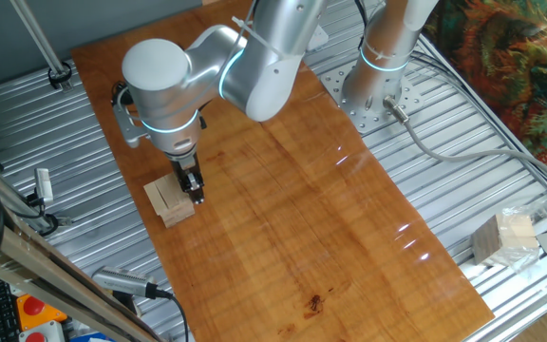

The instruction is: Play Jenga

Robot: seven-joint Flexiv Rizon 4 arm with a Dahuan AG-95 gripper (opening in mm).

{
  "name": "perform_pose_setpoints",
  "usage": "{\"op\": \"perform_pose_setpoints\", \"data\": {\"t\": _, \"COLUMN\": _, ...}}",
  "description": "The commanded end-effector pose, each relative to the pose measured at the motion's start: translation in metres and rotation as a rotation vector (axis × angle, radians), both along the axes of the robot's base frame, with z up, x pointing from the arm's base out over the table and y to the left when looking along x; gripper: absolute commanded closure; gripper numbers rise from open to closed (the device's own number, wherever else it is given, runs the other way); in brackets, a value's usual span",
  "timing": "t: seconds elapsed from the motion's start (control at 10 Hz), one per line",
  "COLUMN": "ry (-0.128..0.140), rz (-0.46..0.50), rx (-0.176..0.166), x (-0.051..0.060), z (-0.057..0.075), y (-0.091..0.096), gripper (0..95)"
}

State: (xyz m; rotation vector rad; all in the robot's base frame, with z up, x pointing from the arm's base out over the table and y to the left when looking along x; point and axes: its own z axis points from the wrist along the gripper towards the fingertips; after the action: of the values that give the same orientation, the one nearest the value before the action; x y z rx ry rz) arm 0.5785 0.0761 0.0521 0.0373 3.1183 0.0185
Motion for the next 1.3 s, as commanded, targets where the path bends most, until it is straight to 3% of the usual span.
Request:
{"op": "perform_pose_setpoints", "data": {"t": 0.1, "ry": 0.000, "rz": 0.001, "rx": -0.001, "x": 0.0002, "z": -0.0002, "y": -0.0001, "gripper": 38.0}}
{"op": "perform_pose_setpoints", "data": {"t": 1.3, "ry": 0.002, "rz": 0.026, "rx": 0.003, "x": -0.0017, "z": -0.0027, "y": 0.0060, "gripper": 38.0}}
